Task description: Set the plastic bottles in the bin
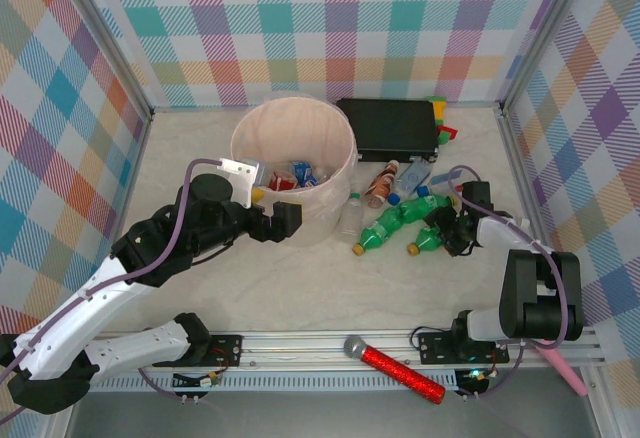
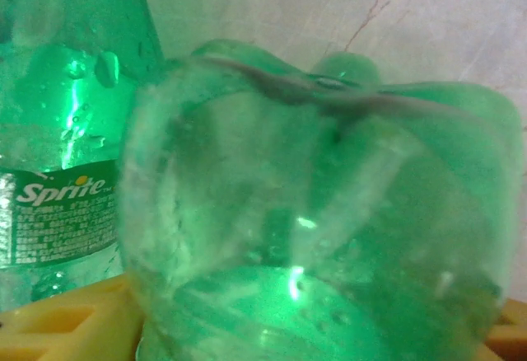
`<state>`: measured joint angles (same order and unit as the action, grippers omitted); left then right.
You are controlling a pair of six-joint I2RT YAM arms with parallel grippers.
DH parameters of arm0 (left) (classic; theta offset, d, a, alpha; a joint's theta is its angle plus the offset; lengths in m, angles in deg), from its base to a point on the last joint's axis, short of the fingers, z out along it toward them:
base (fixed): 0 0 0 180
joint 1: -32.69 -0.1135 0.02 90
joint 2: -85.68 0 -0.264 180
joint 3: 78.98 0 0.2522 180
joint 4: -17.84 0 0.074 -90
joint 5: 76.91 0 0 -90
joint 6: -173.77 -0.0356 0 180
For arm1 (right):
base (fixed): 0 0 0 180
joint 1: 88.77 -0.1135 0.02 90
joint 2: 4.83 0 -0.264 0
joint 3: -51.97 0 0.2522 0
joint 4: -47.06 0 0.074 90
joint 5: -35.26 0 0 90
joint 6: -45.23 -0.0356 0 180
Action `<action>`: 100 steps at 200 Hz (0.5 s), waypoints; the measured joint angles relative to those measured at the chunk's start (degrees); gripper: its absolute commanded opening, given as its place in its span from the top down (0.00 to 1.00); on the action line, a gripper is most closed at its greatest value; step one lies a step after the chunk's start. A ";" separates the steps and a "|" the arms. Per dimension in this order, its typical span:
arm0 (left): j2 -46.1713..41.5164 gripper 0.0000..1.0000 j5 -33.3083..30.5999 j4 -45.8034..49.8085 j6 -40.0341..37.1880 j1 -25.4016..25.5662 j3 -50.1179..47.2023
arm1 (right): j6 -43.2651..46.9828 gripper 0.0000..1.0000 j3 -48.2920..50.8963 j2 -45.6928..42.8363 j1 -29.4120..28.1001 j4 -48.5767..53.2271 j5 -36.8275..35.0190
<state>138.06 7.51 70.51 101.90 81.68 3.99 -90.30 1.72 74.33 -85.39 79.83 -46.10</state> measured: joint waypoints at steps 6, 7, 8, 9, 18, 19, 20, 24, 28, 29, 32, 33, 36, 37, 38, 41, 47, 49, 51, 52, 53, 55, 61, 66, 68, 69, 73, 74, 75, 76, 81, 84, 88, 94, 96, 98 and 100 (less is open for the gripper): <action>0.02 0.00 0.00 0.00 0.00 0.00 0.00 | 0.04 0.38 0.26 -0.50 0.00 0.04 -0.07; 0.02 0.00 0.00 0.00 0.00 0.00 0.00 | 0.09 0.38 0.31 -0.57 0.00 0.07 -0.04; 0.00 0.00 0.00 0.02 0.00 0.00 0.00 | 0.13 0.38 0.37 -0.76 0.00 0.09 -0.09; 0.02 0.00 0.00 0.02 -0.02 0.00 0.00 | 0.15 0.38 0.39 -0.87 0.00 0.11 -0.13; 0.02 0.00 0.00 0.00 -0.04 0.00 0.00 | 0.15 0.39 0.96 -2.21 0.00 0.15 -0.48; 0.00 0.00 0.00 0.02 -0.07 0.00 0.00 | 0.13 0.40 1.05 -2.45 0.00 0.20 -0.50; 0.02 0.00 0.00 0.02 -0.09 0.00 0.00 | 0.13 0.40 1.09 -2.58 0.00 0.24 -0.52; 0.02 0.00 0.00 0.02 -0.15 0.00 0.00 | 0.26 0.41 1.29 -3.41 0.00 0.42 -0.74; 0.00 0.00 0.00 0.00 -0.17 0.00 0.00 | 0.37 0.41 1.44 -4.13 0.00 0.59 -0.85; 0.02 0.00 0.00 0.00 -0.17 0.00 0.00 | 0.44 0.41 1.49 -4.44 0.00 0.63 -0.92; 0.00 0.00 0.00 0.02 -0.17 0.00 0.00 | 0.52 0.41 1.60 -5.01 0.00 0.72 -1.14; 0.00 0.00 0.00 0.02 -0.17 0.00 0.00 | 0.55 0.42 1.62 -5.31 0.00 0.76 -1.18; 0.02 0.00 0.00 0.02 -0.20 0.00 0.00 | 0.74 0.42 1.68 -5.99 0.00 0.96 -1.27; 0.02 0.00 0.00 0.00 -0.20 0.00 0.00 | 0.79 0.41 1.70 -6.14 0.00 0.96 -1.33; 0.02 0.00 0.00 0.00 -0.20 0.02 0.00 | 0.76 0.41 1.70 -6.40 0.00 1.07 -1.40; 0.02 0.00 0.00 0.00 -0.20 0.00 0.00 | 0.83 0.42 1.75 -7.06 0.00 1.29 -1.55; 0.02 0.00 0.00 0.00 -0.20 0.00 0.00 | 1.11 0.42 1.79 -8.31 0.00 1.62 -1.90; 0.02 0.00 0.00 0.00 -0.20 0.00 0.00 | 1.22 0.42 1.79 -8.87 0.00 1.81 -1.97; 0.02 0.00 0.00 0.00 -0.20 0.02 0.00 | 1.31 0.42 1.81 -9.33 0.00 1.90 -2.14; 0.02 0.00 0.00 0.00 -0.20 0.00 0.00 | 1.36 0.42 1.84 -9.49 0.00 1.97 -2.16; 0.02 0.00 0.00 0.00 -0.20 0.00 0.00 | 1.38 0.42 1.84 -9.64 0.00 2.01 -2.19; 0.02 0.00 0.00 0.00 -0.20 0.00 0.00 | 1.44 0.42 1.84 -10.21 0.00 2.12 -2.19; 0.02 0.00 -0.02 0.00 -0.20 0.00 0.00 | 1.57 0.43 1.90 -11.56 0.00 2.47 -2.56; 0.02 0.00 -0.04 0.00 -0.17 0.00 0.00 | 1.73 0.43 1.90 -12.83 0.00 2.82 -2.78; 0.02 0.00 -0.09 0.00 -0.17 0.00 0.00 | 1.86 0.43 1.92 -13.40 0.00 2.97 -2.89; 0.00 0.00 -0.11 0.00 -0.17 0.00 0.00 | 1.88 0.43 1.92 -13.62 0.00 3.04 -2.91; 0.00 0.00 -0.24 -0.02 -0.17 0.00 0.00 | 2.01 0.43 1.97 -14.71 0.00 3.26 -3.21; 0.00 0.00 -0.28 -0.02 -0.20 0.00 0.00 | 2.08 0.43 1.97 -14.88 0.00 3.30 -3.26; 0.00 0.01 -0.35 -0.02 -0.17 0.00 0.00 | 2.12 0.43 1.99 -15.34 0.00 3.37 -3.28; 0.00 0.01 -0.46 -0.02 -0.17 0.00 0.00 | 2.12 0.43 1.99 -15.58 0.00 3.39 -3.30; -0.02 0.00 -0.72 -0.02 -0.15 0.00 0.00 | 2.36 0.44 2.08 -16.87 0.00 3.61 -3.58; -0.04 0.00 -0.98 -0.04 -0.15 0.00 0.00 | 2.51 0.44 2.10 -18.01 0.00 3.87 -3.72; -0.09 0.00 -1.40 0.00 -0.17 0.00 0.00 | 2.69 0.44 2.14 -19.30 0.00 4.20 -3.89; -0.17 0.00 -1.90 -0.02 -0.15 0.00 0.00 | 2.84 0.44 2.14 -21.05 0.00 4.55 -4.13; -0.26 0.00 -2.21 -0.04 -0.13 0.00 0.00 | 2.95 0.44 2.14 -21.84 0.00 4.70 -4.15; -0.31 0.00 -2.49 -0.04 -0.13 0.00 0.00 | 2.97 0.44 2.16 -22.51 0.00 4.72 -4.17; -0.35 0.00 -2.60 -0.04 -0.13 0.00 0.00 | 3.04 0.44 2.16 -23.17 0.00 4.81 -4.26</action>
<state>137.71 4.90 70.47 101.77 81.68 3.99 -87.27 3.89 51.16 -85.39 84.64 -50.36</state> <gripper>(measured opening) 0.996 0.575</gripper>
